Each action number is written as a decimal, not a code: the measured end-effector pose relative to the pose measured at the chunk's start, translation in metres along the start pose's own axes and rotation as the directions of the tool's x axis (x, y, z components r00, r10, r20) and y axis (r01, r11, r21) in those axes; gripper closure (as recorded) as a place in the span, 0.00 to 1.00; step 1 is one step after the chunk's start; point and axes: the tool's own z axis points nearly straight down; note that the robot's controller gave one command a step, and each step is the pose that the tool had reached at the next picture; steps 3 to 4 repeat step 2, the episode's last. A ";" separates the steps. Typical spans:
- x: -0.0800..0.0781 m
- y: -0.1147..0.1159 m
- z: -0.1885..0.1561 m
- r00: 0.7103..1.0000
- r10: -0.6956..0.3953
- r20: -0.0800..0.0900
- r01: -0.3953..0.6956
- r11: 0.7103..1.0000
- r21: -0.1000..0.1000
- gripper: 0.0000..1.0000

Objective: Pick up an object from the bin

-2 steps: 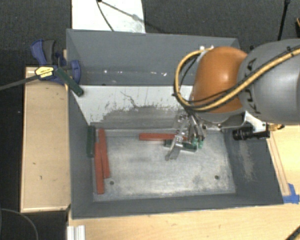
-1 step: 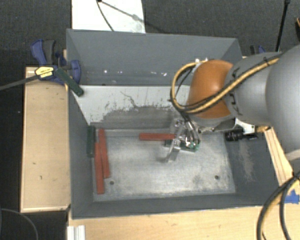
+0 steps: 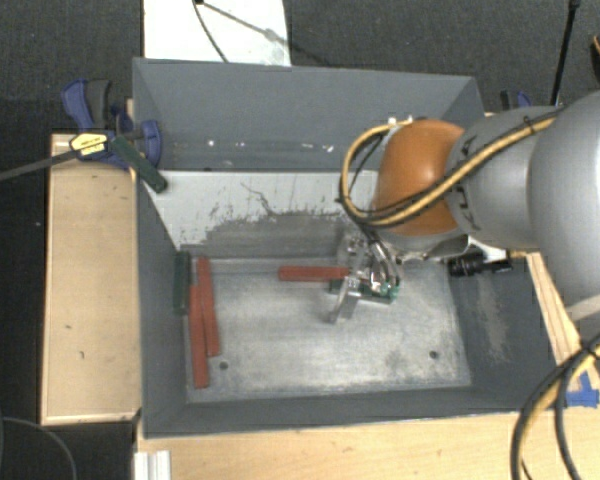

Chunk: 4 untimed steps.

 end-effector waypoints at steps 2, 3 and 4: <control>0.021 -0.009 -0.139 0.999 -0.041 0.006 0.041 0.999 -0.002 1.00; 0.021 -0.009 -0.139 0.999 -0.041 0.006 0.041 0.999 -0.002 1.00; 0.021 -0.009 -0.139 0.999 -0.041 0.006 0.041 0.999 -0.002 1.00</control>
Offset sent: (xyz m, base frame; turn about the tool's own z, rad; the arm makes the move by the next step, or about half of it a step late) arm 0.0000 0.0000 0.0000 0.0000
